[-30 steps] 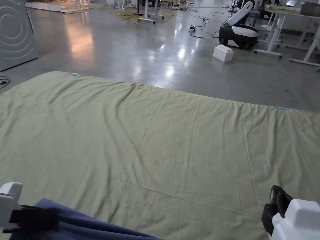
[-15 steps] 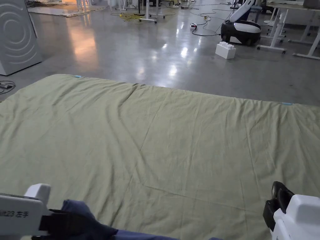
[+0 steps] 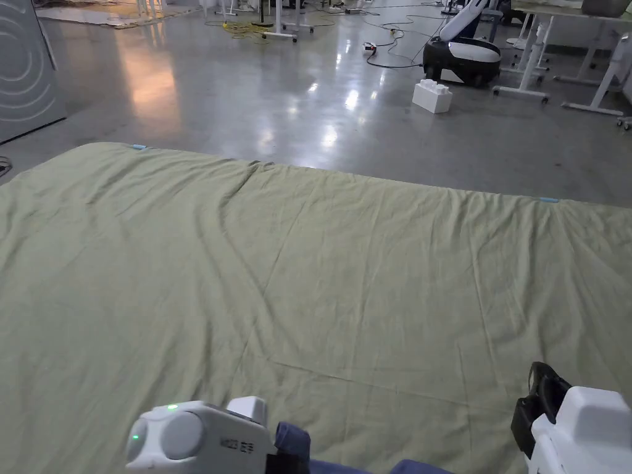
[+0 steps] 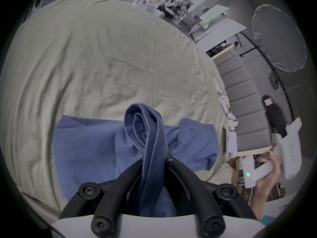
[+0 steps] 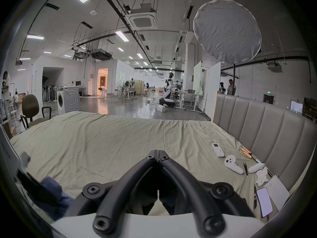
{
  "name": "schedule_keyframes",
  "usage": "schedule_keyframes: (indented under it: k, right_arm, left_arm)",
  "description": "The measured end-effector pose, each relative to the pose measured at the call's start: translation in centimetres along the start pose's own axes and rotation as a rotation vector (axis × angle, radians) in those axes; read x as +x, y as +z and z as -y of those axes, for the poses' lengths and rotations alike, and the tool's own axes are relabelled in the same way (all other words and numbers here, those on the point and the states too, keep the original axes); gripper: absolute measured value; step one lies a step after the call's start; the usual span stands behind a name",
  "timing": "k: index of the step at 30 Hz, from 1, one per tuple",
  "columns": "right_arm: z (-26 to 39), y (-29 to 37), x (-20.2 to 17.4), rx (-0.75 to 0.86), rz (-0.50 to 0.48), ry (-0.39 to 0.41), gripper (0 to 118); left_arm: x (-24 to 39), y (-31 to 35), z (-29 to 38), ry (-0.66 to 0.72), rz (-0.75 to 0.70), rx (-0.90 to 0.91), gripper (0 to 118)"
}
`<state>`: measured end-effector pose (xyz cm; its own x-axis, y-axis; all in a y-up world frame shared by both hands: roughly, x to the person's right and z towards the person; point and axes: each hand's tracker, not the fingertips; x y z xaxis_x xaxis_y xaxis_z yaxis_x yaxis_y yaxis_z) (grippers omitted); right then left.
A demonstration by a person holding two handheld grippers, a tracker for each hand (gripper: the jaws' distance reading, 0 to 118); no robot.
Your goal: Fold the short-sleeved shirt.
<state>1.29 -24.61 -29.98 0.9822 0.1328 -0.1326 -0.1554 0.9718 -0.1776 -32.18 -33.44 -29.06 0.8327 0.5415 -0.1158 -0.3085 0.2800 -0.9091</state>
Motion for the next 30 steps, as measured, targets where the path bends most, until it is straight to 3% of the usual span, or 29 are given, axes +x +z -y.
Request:
schedule_keyframes:
  k: [11,13,15,16,18,23,27,28,29,30]
  right_arm:
    - [0.6,0.4,0.7,-0.016,0.022,-0.004,1]
    - [0.7,0.5,0.6,-0.020,0.019,-0.005,1]
    - [0.8,0.4,0.5,-0.022,0.016,-0.004,1]
    - [0.9,0.4,0.5,-0.024,0.015,-0.002,1]
    - [0.9,0.5,0.5,-0.023,0.013,-0.001,1]
    - [0.9,0.4,0.7,-0.028,0.014,-0.009,1]
    - [1.1,0.4,0.7,-0.035,0.011,-0.018,1]
    - [1.1,0.4,0.7,-0.036,0.009,-0.020,1]
    - [1.2,0.4,0.6,-0.039,0.008,-0.021,1]
    - [1.3,0.4,0.6,-0.041,0.006,-0.021,1]
  left_arm:
    - [0.8,-5.3,1.6,0.004,-0.109,-0.055,11]
    - [0.4,-5.2,1.5,0.013,-0.102,-0.052,22]
    - [0.1,-4.6,1.3,0.042,-0.049,-0.048,51]
    - [0.3,-3.9,1.4,0.046,-0.038,-0.044,59]
    - [0.3,-2.6,1.3,0.044,-0.023,-0.027,60]
    - [-0.7,1.4,0.5,0.055,0.055,0.056,60]
    - [-1.5,2.0,0.8,0.012,-0.027,0.095,55]
    - [-1.6,1.5,1.0,0.001,-0.078,0.074,46]
    - [-1.6,0.8,1.3,-0.003,-0.099,0.046,27]
    - [-1.6,0.1,1.5,-0.005,-0.080,0.026,19]
